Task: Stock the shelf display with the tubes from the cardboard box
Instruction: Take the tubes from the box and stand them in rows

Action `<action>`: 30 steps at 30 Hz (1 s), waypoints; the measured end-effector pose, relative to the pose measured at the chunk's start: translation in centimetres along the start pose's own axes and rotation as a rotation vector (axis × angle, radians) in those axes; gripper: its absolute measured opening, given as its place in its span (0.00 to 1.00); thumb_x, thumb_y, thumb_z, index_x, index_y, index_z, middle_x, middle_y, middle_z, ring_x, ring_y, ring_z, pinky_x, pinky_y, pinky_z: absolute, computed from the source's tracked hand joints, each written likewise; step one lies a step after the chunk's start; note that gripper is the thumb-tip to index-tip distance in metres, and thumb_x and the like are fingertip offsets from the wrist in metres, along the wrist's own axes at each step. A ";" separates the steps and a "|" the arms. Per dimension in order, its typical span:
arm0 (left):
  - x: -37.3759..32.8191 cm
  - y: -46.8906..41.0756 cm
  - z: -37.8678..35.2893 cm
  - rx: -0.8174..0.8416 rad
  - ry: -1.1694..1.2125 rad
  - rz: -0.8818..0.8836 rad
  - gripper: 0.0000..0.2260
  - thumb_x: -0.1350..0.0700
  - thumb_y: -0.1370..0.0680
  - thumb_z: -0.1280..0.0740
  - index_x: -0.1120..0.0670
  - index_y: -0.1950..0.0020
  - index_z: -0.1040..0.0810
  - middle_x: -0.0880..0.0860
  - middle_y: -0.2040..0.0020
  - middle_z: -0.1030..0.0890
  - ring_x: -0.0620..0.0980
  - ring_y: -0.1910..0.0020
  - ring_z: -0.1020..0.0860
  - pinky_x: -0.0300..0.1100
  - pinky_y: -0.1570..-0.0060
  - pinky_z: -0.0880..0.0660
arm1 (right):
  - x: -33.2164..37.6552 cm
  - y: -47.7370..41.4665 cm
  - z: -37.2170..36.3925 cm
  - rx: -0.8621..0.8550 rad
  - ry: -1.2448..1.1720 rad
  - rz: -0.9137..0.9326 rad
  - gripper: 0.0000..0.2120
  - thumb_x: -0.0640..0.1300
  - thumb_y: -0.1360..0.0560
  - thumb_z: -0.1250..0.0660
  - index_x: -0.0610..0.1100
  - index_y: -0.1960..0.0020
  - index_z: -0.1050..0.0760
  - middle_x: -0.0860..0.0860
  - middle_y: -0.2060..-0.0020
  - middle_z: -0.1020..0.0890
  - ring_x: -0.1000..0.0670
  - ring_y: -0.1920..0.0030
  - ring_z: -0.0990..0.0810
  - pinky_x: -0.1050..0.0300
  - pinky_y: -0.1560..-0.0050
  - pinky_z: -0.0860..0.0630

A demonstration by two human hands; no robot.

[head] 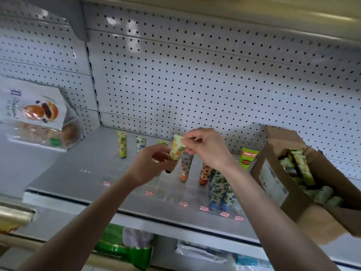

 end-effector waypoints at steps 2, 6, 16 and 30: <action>0.8 0.1 0.7 -0.011 -0.017 0.032 0.07 0.61 0.31 0.26 0.53 0.56 0.19 0.53 0.62 0.16 0.52 0.63 0.18 0.50 0.59 0.20 | 0.4 -0.3 -0.7 0.008 0.054 0.014 0.06 0.39 0.25 0.33 0.38 0.49 0.19 0.53 0.65 0.20 0.54 0.64 0.19 0.63 0.56 0.21; 2.1 0.2 1.5 -0.024 -0.018 0.081 0.07 0.62 0.32 0.25 0.52 0.58 0.19 0.51 0.62 0.16 0.50 0.61 0.18 0.47 0.56 0.20 | 0.6 -0.8 -1.7 -0.016 0.055 0.015 0.04 0.38 0.26 0.31 0.40 0.53 0.18 0.55 0.66 0.19 0.51 0.63 0.18 0.60 0.56 0.20; 2.7 0.6 1.2 0.066 -0.117 0.063 0.10 0.59 0.29 0.27 0.46 0.64 0.24 0.39 0.68 0.20 0.37 0.68 0.23 0.29 0.63 0.27 | 0.0 -1.0 -3.2 -0.001 0.163 0.011 0.03 0.39 0.25 0.32 0.41 0.57 0.20 0.50 0.63 0.19 0.50 0.60 0.19 0.54 0.51 0.20; 3.9 -0.3 7.1 -0.121 0.103 0.072 0.07 0.63 0.32 0.25 0.55 0.58 0.19 0.51 0.61 0.17 0.48 0.61 0.20 0.36 0.59 0.24 | 2.3 -3.1 -7.1 -0.006 0.163 0.085 0.04 0.38 0.25 0.33 0.40 0.53 0.19 0.54 0.64 0.21 0.52 0.60 0.20 0.61 0.53 0.23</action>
Point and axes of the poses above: each hand's wrist, its own y-axis away from the middle knuckle, its own z-axis out of the back of the hand, x = y × z, the point moved 8 cm from there along -y, towards the middle knuckle
